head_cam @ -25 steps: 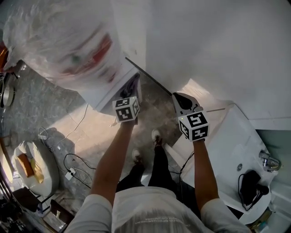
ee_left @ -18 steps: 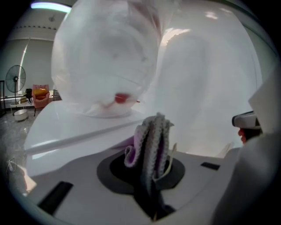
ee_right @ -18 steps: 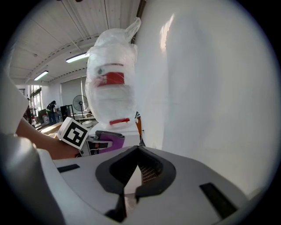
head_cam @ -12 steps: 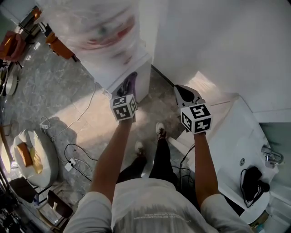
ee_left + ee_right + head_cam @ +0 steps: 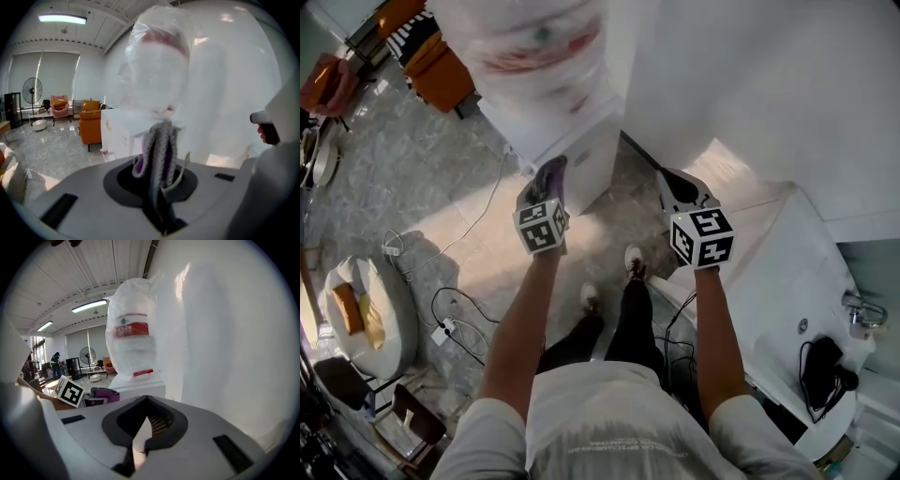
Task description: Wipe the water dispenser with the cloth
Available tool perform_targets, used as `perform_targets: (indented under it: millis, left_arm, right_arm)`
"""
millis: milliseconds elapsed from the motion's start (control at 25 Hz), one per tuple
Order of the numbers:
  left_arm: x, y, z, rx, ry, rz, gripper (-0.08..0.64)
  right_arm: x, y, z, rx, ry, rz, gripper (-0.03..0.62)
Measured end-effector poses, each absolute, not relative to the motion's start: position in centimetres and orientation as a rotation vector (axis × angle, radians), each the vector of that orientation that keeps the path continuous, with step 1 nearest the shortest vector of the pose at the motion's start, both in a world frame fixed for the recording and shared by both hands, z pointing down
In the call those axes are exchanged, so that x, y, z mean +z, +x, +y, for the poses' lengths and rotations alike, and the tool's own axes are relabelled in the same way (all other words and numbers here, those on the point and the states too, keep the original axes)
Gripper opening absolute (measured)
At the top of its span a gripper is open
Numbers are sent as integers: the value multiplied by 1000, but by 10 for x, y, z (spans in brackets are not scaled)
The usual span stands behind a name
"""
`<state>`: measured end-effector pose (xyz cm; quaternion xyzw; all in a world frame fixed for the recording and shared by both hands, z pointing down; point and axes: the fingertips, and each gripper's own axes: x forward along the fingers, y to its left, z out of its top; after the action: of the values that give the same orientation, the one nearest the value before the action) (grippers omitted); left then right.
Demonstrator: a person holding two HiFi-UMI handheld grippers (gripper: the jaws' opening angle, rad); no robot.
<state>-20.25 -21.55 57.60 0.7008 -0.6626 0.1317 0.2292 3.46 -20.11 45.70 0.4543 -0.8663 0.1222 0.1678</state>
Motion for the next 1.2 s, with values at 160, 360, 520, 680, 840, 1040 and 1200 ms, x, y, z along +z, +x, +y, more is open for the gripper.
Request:
perform_targets:
  millis: [160,360,520,680,840,1040,1200]
  left_arm:
    - [574,-226,-193,357,1901,-1851,64]
    - [552,-221,-180,329,2001,-1822,64]
    - [519,-169,-190,277,2262,-1649,64]
    - [516,-125,-217,295,2314,-1580,64]
    - [536,-85,-250,386,2285,-1572,64]
    - [562,-42,-289,348,2188,-1566,64]
    - [588,-24,-313,357,2124,-1579,64]
  right_arm:
    - [458,28,-194,363,1289,-2469,11]
    - [452,31,-194,365,1292,-2466,11]
    - [449,42,-199,367,1312,-2461,11]
    - [451,63,-206,384,1340,-2446,11]
    - [458,89,-220,483,1391,-2434,11]
    - [472,115,-241,505,1362,-2404,11]
    - [489,133,-257,545,1333,-2380,11]
